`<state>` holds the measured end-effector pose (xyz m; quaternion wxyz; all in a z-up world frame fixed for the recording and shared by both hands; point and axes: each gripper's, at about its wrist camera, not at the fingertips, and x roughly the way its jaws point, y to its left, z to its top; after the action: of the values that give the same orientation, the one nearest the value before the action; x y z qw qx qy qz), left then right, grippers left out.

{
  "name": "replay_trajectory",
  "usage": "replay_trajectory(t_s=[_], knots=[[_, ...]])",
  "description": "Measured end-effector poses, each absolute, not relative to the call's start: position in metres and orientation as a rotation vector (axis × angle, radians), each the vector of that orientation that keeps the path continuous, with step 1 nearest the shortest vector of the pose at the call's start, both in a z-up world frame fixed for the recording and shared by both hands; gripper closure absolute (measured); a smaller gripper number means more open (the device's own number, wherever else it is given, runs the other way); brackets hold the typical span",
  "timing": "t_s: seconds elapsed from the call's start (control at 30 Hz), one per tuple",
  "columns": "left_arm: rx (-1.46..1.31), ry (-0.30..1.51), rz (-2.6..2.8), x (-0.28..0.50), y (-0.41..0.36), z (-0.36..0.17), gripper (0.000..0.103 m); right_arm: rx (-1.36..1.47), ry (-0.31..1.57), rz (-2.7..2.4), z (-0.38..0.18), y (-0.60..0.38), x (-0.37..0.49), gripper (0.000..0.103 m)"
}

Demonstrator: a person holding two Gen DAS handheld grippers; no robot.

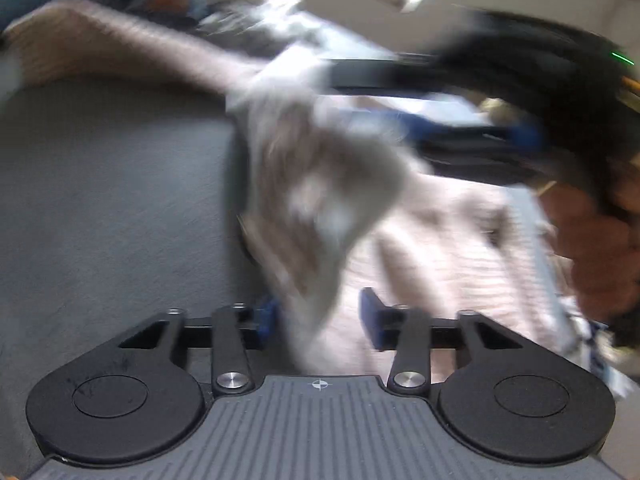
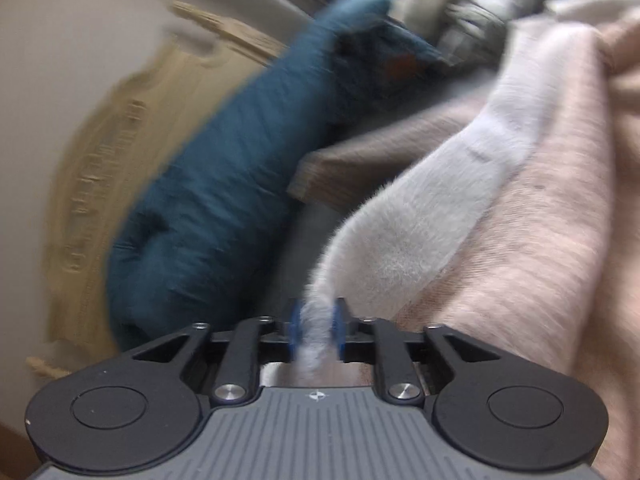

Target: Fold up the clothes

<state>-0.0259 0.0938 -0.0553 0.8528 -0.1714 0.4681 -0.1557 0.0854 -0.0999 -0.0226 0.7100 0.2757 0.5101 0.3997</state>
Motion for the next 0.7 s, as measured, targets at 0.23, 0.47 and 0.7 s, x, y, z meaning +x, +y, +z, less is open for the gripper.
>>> replay_trajectory(t_s=[0.23,0.47,0.7], knots=[[-0.432,0.968,-0.304,-0.032,0.107,-0.076,0.075,0.463,0.987,0.634,-0.02,-0.222,0.064,0.052],[-0.418,0.961,-0.27,-0.034,0.125,-0.079,0.074,-0.004,1.009,0.237,-0.052,-0.301,-0.001,0.052],[-0.405,0.991,-0.216,-0.019,0.138,-0.087,0.071,0.217,1.041,0.071,-0.065,-0.382,-0.04,0.049]])
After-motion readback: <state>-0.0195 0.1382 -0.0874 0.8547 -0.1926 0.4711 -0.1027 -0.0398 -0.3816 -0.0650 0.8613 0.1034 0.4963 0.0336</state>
